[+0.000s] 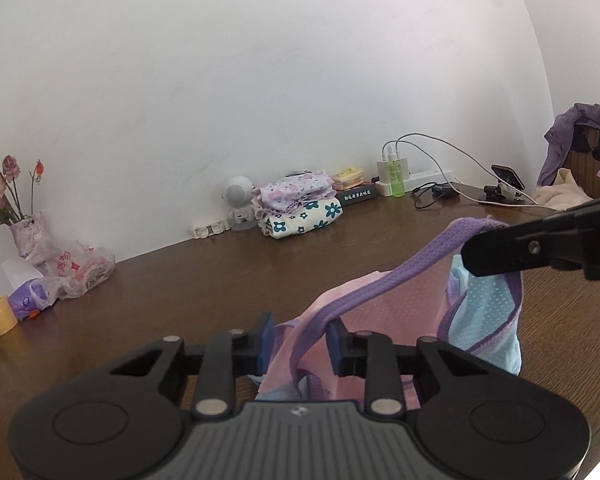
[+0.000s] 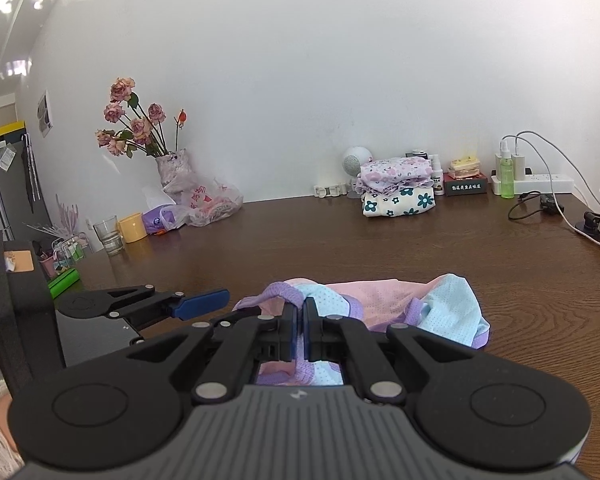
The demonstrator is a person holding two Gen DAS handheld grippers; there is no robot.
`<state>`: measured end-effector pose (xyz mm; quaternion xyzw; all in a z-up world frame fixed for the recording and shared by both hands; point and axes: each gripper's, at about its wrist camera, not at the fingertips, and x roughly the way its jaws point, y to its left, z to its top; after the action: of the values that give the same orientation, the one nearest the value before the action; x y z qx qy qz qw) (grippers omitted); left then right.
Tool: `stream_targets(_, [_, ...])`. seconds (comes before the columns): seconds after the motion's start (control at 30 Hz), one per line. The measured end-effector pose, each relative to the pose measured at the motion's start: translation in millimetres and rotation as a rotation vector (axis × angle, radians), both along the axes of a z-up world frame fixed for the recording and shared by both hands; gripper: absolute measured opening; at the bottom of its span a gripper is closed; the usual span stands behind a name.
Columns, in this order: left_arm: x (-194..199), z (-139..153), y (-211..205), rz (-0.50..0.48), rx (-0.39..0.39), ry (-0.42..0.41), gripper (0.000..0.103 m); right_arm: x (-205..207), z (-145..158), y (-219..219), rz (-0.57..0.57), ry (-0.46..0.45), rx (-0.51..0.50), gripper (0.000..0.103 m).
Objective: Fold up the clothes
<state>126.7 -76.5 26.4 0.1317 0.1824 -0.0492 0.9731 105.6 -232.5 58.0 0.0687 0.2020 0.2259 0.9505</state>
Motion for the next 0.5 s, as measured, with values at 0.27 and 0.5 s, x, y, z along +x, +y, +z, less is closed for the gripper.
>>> stream_targets(0.27, [-2.6,-2.5,19.1,0.061,-0.01,0.025,0.024,-1.6,-3.8,-2.4,-0.015,0.006,0.005,0.002])
stream_targets(0.5, [-13.1,0.7,36.9,0.061,-0.077,0.075,0.024,-2.1,-4.9,-0.7,-0.029,-0.002,-0.011,0.002])
